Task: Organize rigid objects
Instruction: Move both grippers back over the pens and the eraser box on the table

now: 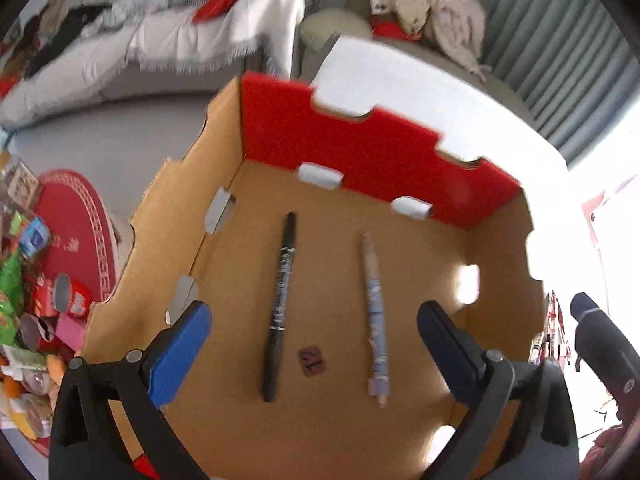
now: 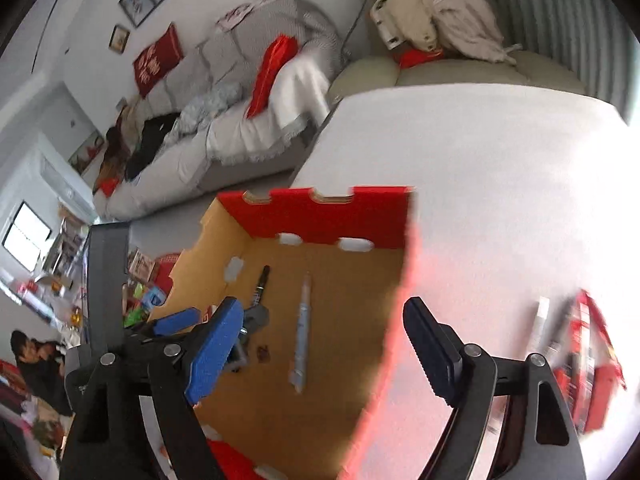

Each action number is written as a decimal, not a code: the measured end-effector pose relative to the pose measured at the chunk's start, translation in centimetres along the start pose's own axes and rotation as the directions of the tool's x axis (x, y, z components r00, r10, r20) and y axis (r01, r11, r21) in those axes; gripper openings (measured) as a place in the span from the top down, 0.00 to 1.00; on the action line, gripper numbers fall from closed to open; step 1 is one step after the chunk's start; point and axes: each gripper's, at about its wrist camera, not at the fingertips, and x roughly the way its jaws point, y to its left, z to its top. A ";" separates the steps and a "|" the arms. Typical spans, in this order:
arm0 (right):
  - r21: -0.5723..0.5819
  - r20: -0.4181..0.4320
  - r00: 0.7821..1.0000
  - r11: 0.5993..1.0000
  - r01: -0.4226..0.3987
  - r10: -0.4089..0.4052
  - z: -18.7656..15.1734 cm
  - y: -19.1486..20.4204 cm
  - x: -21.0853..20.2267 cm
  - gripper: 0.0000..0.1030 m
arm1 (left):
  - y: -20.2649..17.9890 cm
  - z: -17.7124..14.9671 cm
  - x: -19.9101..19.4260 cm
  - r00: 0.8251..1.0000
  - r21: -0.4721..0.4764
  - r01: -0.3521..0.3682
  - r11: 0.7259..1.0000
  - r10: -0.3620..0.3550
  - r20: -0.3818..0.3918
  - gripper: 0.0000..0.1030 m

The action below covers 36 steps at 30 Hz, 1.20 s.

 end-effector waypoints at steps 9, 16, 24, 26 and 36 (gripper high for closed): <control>0.295 -0.015 0.983 0.939 0.177 -0.181 -6.5 -12.6 -7.3 0.19 | -13.0 -3.2 -3.4 0.983 0.259 0.172 0.950 -0.182 0.013 0.00; 0.437 -0.027 0.970 0.870 0.229 -0.242 -11.2 -20.0 -12.1 0.19 | -25.0 -5.9 2.6 0.998 0.444 0.053 0.894 -0.054 -0.010 0.00; 0.480 -0.013 0.964 0.844 0.240 -0.267 -13.5 -24.5 -14.7 0.19 | -26.7 -5.1 9.3 0.993 0.447 -0.109 0.888 0.122 -0.001 0.00; 0.499 -0.013 0.961 0.831 0.246 -0.277 -13.5 -25.6 -14.8 0.19 | -26.4 -4.5 9.4 0.988 0.447 -0.144 0.883 0.150 0.022 0.00; 0.549 -0.037 0.952 0.790 0.273 -0.303 -14.2 -29.2 -14.8 0.19 | -25.0 -4.6 10.4 0.990 0.412 -0.116 0.904 0.140 -0.028 0.00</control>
